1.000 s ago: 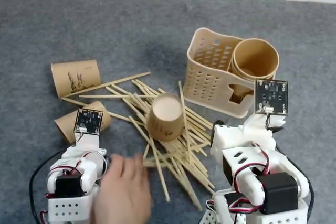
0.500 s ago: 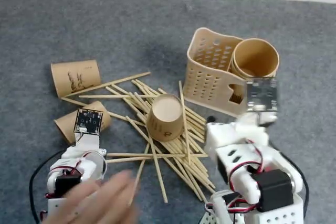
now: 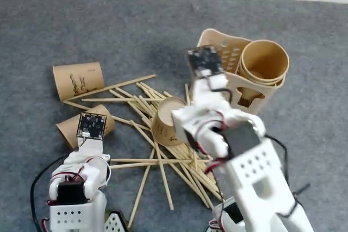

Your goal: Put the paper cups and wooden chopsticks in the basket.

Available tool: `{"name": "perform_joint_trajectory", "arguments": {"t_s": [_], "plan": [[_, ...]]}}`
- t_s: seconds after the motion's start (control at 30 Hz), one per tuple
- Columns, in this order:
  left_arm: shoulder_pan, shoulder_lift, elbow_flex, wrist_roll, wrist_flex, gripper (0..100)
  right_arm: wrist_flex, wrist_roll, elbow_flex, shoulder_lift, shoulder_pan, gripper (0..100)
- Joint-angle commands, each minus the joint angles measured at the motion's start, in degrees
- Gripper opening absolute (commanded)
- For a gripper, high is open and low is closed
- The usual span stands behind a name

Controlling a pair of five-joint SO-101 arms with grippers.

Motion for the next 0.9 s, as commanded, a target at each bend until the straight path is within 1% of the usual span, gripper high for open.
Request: {"name": "perform_joint_trajectory", "arguments": {"t_s": [0.0, 0.07, 0.2, 0.37, 0.47, 0.57, 0.6, 0.7, 0.77, 0.87], "plan": [[-0.48, -0.31, 1.10, 0.35, 0.44, 1, -4.79, 0.79, -3.03, 2.95, -1.98, 5.7], [-0.48, -0.31, 1.10, 0.35, 0.44, 1, -7.52, 1.05, -2.86, 4.53, -2.15, 4.1], [-0.48, -0.31, 1.10, 0.35, 0.44, 1, -7.69, 1.14, 0.22, 7.08, -2.07, 4.1], [-0.48, -0.31, 1.10, 0.35, 0.44, 1, -4.09, 1.23, 3.47, 7.16, -1.63, 4.1], [-0.48, -0.31, 1.10, 0.35, 0.44, 1, -2.33, 1.32, 6.29, 7.16, 0.57, 4.1], [-0.48, -0.31, 1.10, 0.35, 0.44, 1, 3.38, 1.49, 6.90, 7.16, 3.65, 4.1], [-0.48, -0.31, 1.10, 0.35, 0.44, 1, 5.41, 2.64, 6.55, 7.08, 4.53, 4.1], [-0.48, -0.31, 1.10, 0.35, 0.44, 1, 10.68, 10.46, 5.93, 7.08, 6.55, 4.1], [-0.48, -0.31, 1.10, 0.35, 0.44, 1, 13.05, 14.42, 5.93, 7.08, 8.92, 4.1], [-0.48, -0.31, 1.10, 0.35, 0.44, 1, 14.73, 17.23, 5.93, 7.08, 13.32, 4.1]]}}
